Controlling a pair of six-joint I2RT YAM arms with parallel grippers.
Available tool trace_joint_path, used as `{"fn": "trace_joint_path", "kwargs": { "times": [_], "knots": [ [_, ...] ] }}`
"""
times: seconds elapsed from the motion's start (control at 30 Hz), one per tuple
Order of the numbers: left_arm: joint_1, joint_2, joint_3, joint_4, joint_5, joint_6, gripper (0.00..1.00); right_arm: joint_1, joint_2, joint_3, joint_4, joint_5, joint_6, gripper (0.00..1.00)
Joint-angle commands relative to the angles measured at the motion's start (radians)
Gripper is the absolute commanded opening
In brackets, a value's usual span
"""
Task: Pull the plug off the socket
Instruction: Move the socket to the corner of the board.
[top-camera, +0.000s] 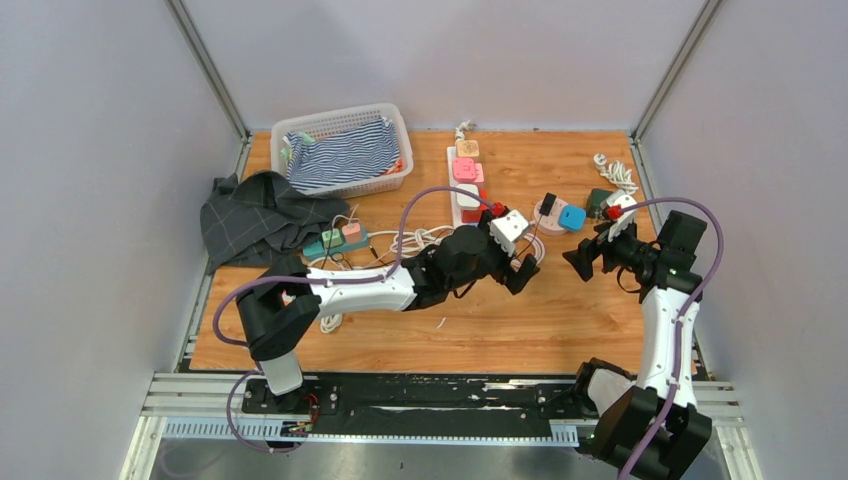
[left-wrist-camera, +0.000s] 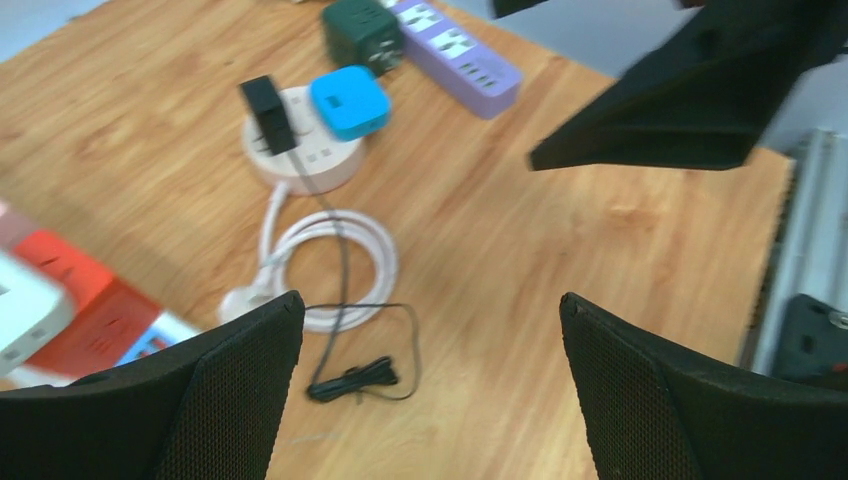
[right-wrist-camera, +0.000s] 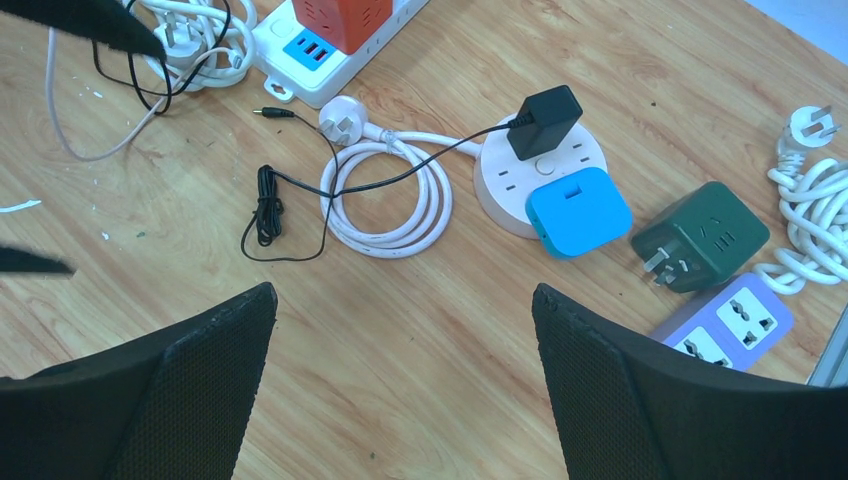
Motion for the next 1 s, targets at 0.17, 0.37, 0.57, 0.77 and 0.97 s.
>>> {"fn": "trace_joint_path", "kwargs": {
  "times": [0.17,0.37,0.57,0.77,0.97],
  "knots": [
    [0.087,-0.121,-0.080,-0.057,-0.206,0.059,1.00,-0.014,0.008,0.016,-0.026,-0.030,-0.025,0.98],
    [0.109,-0.153,-0.120,-0.052,-0.248,0.071,1.00,-0.014,0.022,0.014,-0.025,-0.020,-0.029,0.98],
    [0.157,-0.196,-0.154,-0.121,-0.382,0.131,1.00,-0.014,0.025,0.012,-0.026,-0.018,-0.032,0.98],
    [0.249,-0.311,-0.235,-0.154,-0.411,0.119,1.00,-0.014,0.051,0.017,-0.025,-0.014,-0.025,0.98],
    [0.331,-0.364,-0.211,-0.311,-0.481,0.042,1.00,-0.021,0.065,0.018,-0.024,-0.006,-0.022,0.98]
  ]
}}
